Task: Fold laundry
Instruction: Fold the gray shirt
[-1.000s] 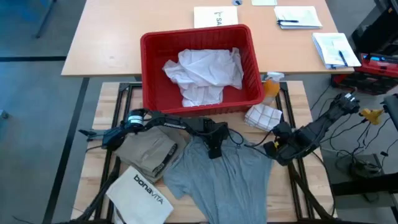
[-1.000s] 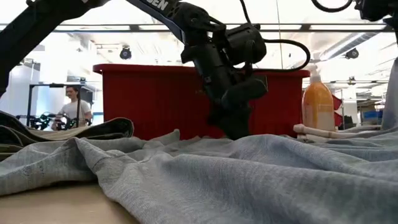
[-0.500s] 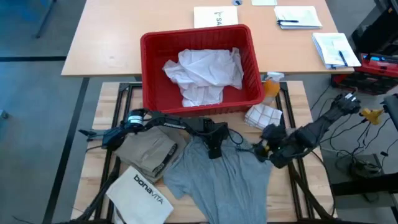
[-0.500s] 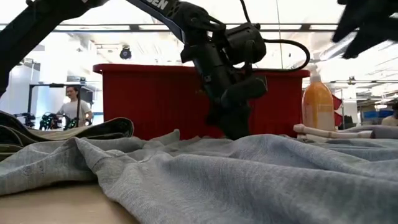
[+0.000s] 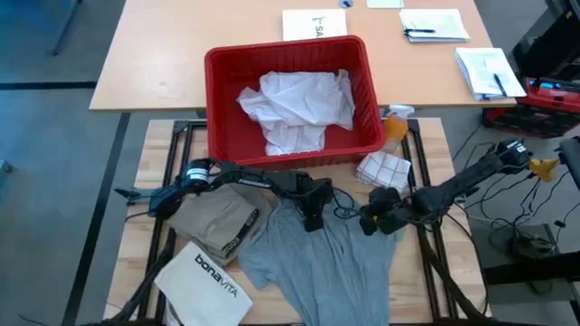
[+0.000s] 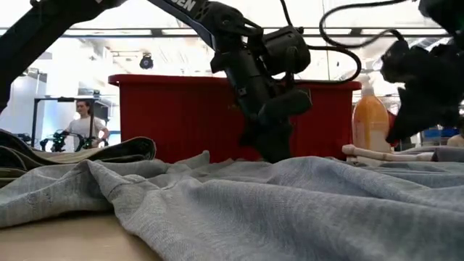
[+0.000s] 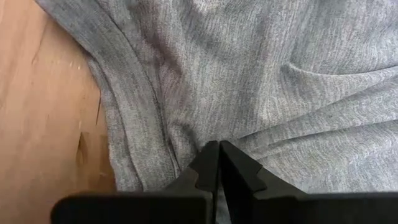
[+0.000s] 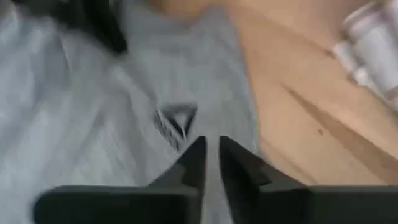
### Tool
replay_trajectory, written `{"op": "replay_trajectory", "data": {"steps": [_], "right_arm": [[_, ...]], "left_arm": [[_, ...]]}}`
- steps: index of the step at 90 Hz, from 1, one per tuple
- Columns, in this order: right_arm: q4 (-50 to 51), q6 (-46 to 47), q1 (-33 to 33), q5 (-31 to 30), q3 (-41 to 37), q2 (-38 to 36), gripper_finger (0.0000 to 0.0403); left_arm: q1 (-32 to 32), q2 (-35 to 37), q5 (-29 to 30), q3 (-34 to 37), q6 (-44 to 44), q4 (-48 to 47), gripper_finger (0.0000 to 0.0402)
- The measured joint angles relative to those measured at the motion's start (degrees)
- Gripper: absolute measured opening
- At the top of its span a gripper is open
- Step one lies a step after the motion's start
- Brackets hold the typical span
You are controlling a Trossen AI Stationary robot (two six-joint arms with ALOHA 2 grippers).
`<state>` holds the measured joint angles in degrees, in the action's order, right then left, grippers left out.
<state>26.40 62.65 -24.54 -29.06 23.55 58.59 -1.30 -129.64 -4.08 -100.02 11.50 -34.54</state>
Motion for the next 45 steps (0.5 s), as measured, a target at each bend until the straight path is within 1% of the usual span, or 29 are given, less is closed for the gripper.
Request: {"op": "replay_trajectory", "data": {"steps": [8, 15, 27, 34, 45], "right_arm": [[-0.2, -3.1, 0.9, 0.9, -0.3, 2.1, 0.0019], [-0.4, -4.6, 2.1, 4.2, -0.9, 4.3, 0.0017], [-7.2, -5.7, 3.9, 8.9, -3.5, 7.4, 0.0002], [-9.3, -3.7, 4.9, 8.7, -4.2, 8.3, 0.0003], [-9.0, -0.3, 6.5, 6.0, -5.0, 8.4, 0.0001]], "left_arm": [[0.0, 0.0, 0.0, 0.0, 0.0, 0.0, 0.0], [0.0, 0.0, 0.0, 0.0, 0.0, 0.0, 0.0], [0.0, 0.0, 0.0, 0.0, 0.0, 0.0, 0.0], [0.0, 0.0, 0.0, 0.0, 0.0, -0.1, 0.0], [0.0, 0.0, 0.0, 0.0, 0.0, -0.3, 0.0]]}}
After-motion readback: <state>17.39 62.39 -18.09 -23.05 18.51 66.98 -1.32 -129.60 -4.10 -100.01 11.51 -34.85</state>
